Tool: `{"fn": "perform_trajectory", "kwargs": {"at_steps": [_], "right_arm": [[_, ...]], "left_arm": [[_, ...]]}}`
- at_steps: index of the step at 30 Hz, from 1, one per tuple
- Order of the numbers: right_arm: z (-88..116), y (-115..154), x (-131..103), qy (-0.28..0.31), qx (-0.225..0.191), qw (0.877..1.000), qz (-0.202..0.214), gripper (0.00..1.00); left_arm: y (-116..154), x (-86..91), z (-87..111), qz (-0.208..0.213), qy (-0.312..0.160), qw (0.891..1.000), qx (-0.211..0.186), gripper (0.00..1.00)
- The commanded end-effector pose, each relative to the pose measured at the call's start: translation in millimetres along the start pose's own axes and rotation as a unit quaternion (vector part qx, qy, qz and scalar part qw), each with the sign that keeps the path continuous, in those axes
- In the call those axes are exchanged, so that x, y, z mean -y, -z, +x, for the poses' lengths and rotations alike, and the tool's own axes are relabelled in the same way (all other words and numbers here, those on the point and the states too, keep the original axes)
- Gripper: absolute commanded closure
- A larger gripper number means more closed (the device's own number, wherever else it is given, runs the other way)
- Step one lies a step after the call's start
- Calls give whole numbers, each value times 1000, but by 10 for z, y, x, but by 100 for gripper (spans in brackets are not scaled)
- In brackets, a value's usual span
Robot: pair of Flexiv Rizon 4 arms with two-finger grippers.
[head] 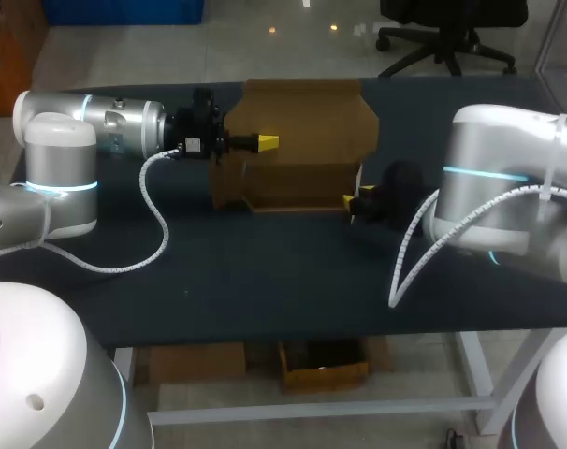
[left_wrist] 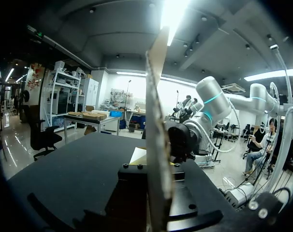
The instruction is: Assemble the packaging by folding the flat box into shape, placing the metal phone stand inside, and closing the box properly
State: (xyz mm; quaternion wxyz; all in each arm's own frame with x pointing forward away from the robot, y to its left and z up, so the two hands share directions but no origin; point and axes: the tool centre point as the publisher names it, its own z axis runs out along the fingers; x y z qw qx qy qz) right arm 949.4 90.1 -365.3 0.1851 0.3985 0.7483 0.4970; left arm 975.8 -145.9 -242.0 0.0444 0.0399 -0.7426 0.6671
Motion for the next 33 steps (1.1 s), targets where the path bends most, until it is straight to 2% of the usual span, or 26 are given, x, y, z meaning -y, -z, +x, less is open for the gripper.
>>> {"fn": "perform_trajectory", "kwargs": {"at_steps": [1,15,33], "right_arm": [[94,-60,14,-1,31,1000,-4,58],[238,-71,7,-2,39,999,-5,57],[275,357,315,-20,60,998,-7,57]], "left_arm": [[8,-52,-16,0,0,1000,-1,100],[8,-52,-16,0,0,1000,-1,100],[8,-52,-16,0,0,1000,-1,100]]}}
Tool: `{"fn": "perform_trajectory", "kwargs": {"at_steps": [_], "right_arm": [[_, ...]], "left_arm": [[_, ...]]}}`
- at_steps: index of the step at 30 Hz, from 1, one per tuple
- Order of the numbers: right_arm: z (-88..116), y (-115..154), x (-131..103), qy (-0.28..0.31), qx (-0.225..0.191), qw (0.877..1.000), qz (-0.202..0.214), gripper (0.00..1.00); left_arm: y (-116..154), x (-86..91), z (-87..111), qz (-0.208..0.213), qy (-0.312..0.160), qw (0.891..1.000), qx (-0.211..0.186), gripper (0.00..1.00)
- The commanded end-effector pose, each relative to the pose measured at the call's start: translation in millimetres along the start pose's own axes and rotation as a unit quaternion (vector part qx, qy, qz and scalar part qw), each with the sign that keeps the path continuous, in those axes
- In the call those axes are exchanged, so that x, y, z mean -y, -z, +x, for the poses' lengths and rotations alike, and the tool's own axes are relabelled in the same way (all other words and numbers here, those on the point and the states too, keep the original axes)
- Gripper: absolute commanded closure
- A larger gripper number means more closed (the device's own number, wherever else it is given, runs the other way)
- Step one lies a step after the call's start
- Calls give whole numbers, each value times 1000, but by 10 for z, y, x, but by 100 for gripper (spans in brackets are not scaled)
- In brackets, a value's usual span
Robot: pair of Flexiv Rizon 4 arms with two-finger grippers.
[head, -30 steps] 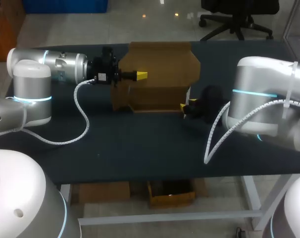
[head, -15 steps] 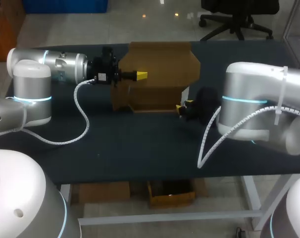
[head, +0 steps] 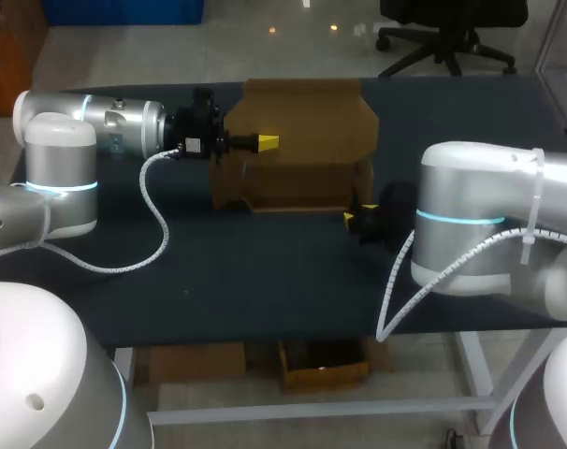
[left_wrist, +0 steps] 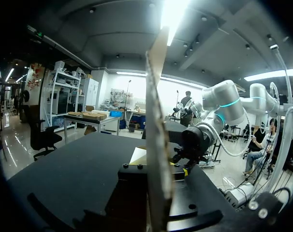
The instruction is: Assemble the packaging by folding the flat box into shape, placing the metal phone stand inside, and closing the box properly
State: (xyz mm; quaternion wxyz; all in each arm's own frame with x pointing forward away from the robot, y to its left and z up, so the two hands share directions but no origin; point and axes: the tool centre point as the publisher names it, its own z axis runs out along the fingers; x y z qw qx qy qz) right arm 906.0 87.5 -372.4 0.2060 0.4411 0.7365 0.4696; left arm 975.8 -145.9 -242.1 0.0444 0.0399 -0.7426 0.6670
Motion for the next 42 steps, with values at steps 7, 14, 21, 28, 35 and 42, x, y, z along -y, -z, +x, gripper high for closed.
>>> {"fn": "perform_trajectory", "kwargs": {"at_steps": [7,14,21,28,35,42], "right_arm": [[-37,198,124,1,5,1000,-27,58],[-84,274,116,6,-4,1000,-29,58],[-138,357,81,13,-14,999,-32,57],[-223,437,50,21,-31,999,-28,58],[-351,514,-15,33,-62,997,-31,57],[-533,557,-66,52,-94,994,-32,57]], "left_arm": [[8,-52,-16,0,0,1000,-1,100],[8,-52,-16,0,0,1000,-1,100],[8,-52,-16,0,0,1000,-1,100],[8,-52,-16,0,0,1000,-1,100],[8,-52,-16,0,0,1000,-1,100],[8,-52,-16,0,0,1000,-1,100]]}}
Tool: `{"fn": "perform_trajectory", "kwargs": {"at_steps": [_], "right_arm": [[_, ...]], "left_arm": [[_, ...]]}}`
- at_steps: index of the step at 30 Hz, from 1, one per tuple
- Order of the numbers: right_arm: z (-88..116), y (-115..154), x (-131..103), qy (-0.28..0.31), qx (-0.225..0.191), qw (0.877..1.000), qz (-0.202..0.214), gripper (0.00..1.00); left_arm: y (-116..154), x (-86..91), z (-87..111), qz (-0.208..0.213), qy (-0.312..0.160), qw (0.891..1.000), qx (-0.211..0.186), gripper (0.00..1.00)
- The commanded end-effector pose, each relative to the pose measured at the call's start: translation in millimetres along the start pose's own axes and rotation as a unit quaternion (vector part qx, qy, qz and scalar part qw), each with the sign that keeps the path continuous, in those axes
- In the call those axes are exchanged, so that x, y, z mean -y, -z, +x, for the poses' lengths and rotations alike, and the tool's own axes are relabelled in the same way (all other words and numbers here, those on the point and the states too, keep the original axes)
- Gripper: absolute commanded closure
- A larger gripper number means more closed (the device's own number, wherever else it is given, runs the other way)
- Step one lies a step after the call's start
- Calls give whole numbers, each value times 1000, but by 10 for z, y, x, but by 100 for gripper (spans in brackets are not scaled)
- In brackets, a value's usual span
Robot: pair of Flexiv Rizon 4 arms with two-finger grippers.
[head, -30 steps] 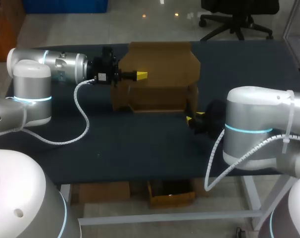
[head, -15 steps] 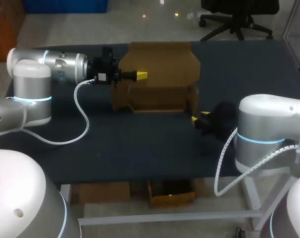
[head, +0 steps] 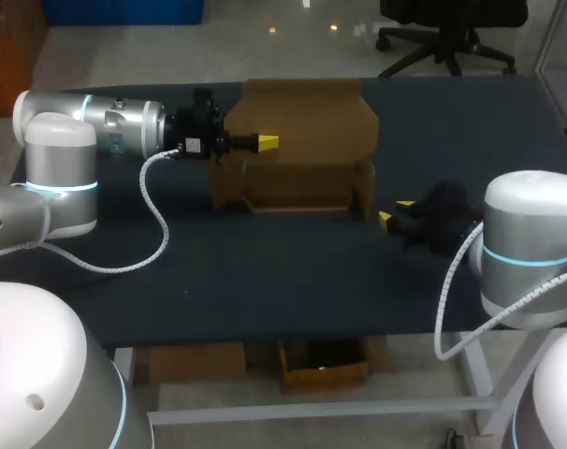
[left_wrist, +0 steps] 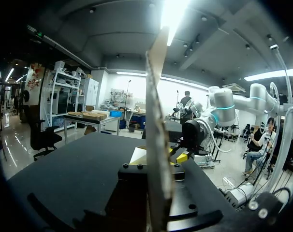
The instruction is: Assemble the packaging by folding the flat box into shape, placing the metal phone stand inside, and closing the box properly
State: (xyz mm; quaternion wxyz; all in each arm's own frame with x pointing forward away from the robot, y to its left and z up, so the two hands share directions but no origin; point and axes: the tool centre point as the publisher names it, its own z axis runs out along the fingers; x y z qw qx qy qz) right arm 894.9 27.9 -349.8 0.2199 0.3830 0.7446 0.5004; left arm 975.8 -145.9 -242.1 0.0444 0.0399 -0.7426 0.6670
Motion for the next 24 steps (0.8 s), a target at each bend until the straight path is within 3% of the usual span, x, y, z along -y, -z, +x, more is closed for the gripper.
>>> {"fn": "perform_trajectory", "kwargs": {"at_steps": [1,11,24], "right_arm": [[-133,71,-16,7,-64,998,4,57],[-380,62,-56,61,-131,990,-1,56],[-637,-77,-118,132,-209,969,4,55]], "left_arm": [[8,-51,-16,0,0,1000,-1,100],[8,-51,-16,0,0,1000,-1,100],[8,-51,-16,0,0,1000,-1,100]]}}
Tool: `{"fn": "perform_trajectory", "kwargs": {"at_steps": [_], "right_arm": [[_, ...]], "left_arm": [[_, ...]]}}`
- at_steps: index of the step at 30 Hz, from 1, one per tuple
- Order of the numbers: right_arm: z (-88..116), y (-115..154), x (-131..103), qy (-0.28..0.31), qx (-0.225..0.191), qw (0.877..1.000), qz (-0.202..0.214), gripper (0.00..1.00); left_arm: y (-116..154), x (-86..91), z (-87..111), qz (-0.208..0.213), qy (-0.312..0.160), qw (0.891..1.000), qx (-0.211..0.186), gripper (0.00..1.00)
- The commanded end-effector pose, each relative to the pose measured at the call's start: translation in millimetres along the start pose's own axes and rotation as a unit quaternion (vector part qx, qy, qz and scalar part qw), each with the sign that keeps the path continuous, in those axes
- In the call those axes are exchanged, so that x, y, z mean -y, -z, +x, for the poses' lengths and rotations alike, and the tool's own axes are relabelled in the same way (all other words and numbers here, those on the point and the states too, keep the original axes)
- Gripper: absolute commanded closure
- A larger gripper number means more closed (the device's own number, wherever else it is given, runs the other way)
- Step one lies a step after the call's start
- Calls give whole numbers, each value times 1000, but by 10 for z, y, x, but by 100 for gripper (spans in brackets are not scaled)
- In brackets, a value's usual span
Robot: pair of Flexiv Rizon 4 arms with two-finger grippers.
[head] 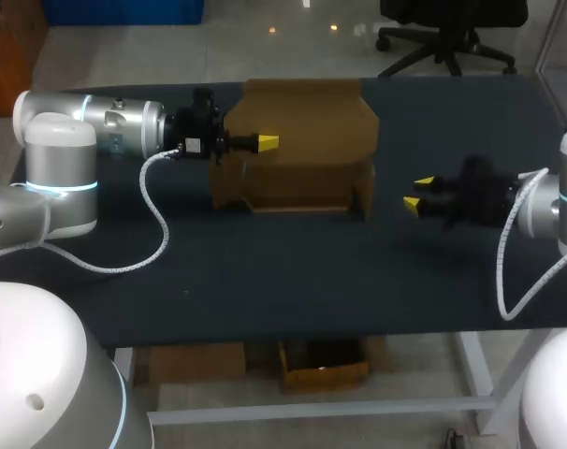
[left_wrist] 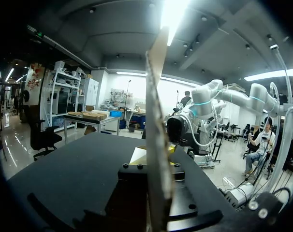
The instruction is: Assemble the packaging by folding the flat box into shape, placing the metal phone stand inside, and closing the box properly
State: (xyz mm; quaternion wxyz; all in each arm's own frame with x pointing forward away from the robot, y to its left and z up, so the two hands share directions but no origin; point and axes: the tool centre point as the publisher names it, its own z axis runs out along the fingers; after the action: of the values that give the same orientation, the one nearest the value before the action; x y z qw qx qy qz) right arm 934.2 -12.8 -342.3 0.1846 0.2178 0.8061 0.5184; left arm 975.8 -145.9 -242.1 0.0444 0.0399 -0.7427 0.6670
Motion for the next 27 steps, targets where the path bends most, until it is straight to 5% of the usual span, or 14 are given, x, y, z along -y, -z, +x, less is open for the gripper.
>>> {"fn": "perform_trajectory", "kwargs": {"at_steps": [1,27], "right_arm": [[-106,-49,30,10,-85,996,1,55],[-319,-399,33,37,-123,992,3,56]], "left_arm": [[8,-51,-16,0,0,1000,-1,100],[8,-51,-16,0,0,1000,-1,100]]}}
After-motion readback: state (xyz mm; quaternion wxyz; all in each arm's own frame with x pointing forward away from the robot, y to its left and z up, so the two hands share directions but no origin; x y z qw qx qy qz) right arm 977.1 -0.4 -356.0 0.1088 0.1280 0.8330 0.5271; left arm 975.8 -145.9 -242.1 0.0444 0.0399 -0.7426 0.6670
